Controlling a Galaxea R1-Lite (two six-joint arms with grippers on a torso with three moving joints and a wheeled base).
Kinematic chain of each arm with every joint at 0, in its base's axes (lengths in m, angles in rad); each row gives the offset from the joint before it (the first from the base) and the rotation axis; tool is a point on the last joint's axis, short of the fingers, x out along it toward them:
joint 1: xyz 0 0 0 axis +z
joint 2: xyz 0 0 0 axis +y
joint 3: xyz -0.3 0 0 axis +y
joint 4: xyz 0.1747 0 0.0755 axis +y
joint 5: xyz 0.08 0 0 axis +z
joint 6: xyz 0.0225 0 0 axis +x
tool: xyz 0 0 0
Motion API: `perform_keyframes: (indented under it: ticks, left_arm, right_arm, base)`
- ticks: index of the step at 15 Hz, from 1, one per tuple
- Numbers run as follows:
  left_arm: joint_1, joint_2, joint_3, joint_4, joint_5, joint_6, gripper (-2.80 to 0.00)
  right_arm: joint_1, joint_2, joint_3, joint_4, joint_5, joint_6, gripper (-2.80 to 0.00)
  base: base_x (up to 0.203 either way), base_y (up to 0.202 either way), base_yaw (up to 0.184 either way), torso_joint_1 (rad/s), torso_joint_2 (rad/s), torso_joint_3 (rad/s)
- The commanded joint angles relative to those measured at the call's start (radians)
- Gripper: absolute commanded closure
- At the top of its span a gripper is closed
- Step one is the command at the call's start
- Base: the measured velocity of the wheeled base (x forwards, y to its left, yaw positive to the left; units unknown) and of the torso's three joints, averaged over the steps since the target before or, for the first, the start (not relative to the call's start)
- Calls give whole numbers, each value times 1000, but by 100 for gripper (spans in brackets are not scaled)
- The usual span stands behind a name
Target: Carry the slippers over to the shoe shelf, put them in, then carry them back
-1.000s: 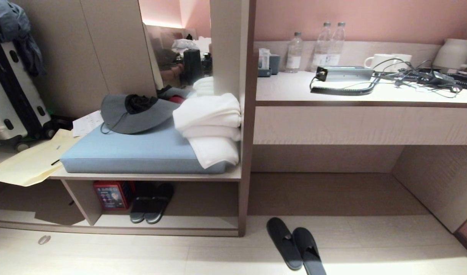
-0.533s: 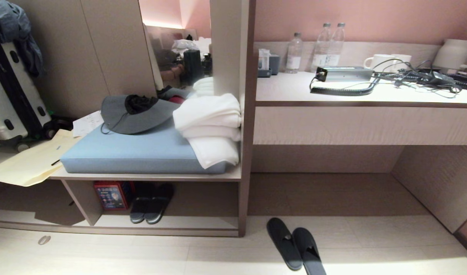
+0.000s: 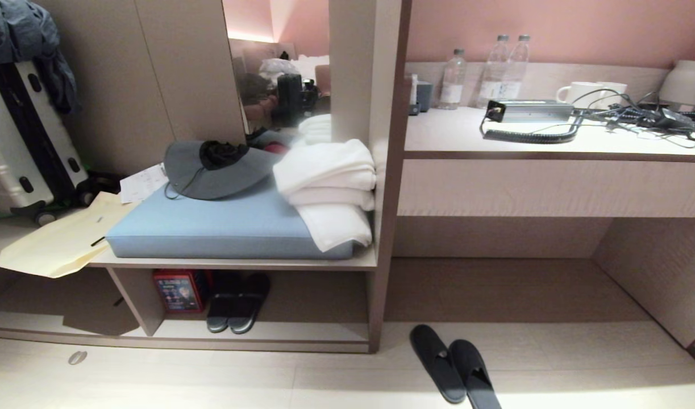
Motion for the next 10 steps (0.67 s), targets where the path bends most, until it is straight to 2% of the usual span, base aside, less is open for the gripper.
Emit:
perform_keyframes:
  ticks: [1,10]
  left_arm:
    - [1,-2,0,-1,0,0,0]
    - [1,-1,0,-1,0,-1,0]
  right_arm:
    - [1,1,2,0,0,0,0]
    - [1,1,2,0,0,0,0]
  base:
    - [0,201,0,2,-2,2]
    - [0,196,-3,1,2,3]
